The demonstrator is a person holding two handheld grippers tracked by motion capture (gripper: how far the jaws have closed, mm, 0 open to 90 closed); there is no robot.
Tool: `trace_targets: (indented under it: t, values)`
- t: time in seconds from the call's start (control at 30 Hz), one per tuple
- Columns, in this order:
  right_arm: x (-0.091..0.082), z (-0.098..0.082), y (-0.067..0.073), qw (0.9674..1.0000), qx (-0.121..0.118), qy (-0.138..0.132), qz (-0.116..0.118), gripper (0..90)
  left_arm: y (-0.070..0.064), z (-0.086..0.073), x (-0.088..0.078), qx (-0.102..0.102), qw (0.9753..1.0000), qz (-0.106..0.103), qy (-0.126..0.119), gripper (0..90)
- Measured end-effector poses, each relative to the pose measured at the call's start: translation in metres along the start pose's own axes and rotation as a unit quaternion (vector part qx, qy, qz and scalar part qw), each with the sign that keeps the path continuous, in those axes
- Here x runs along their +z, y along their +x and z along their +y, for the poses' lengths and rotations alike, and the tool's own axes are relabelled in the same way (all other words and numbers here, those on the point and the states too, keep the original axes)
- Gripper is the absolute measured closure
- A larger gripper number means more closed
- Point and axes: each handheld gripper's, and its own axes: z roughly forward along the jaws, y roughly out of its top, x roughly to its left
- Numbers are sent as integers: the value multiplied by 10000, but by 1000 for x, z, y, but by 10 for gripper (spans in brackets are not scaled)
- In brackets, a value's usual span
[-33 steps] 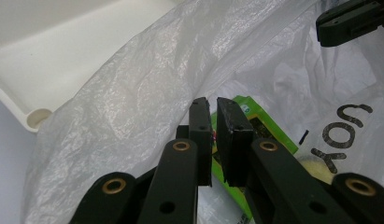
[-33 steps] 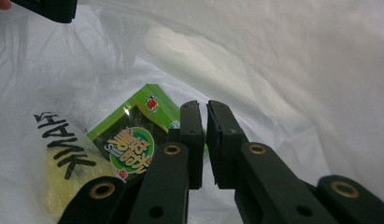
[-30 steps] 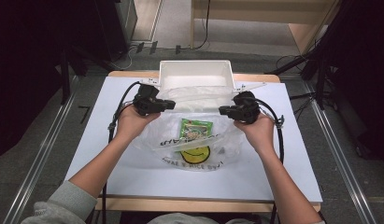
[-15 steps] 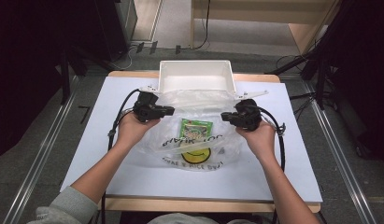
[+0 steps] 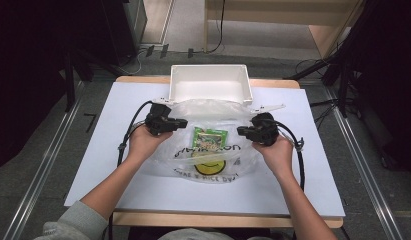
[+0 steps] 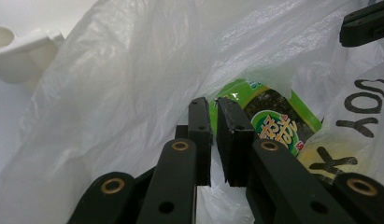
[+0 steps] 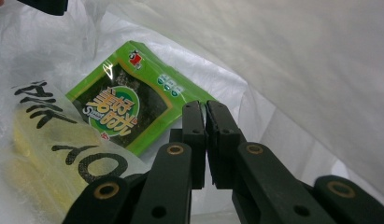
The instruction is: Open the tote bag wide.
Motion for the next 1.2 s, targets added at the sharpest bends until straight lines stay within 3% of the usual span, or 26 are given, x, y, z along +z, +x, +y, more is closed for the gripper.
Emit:
trace_targets:
  t: [0.2, 0.8, 1.2]
  values:
    - [7, -9, -2, 10000, 85, 29, 19, 879, 5, -8, 5, -119, 9999, 26, 83, 852]
    - [21, -31, 1, 9994, 161, 296, 52, 877, 13, -31, 20, -209, 9994, 117, 241, 848]
    - [19, -47, -5, 9987, 214, 444, -102, 877, 27, -42, 22, -250, 9971, 542, 463, 852]
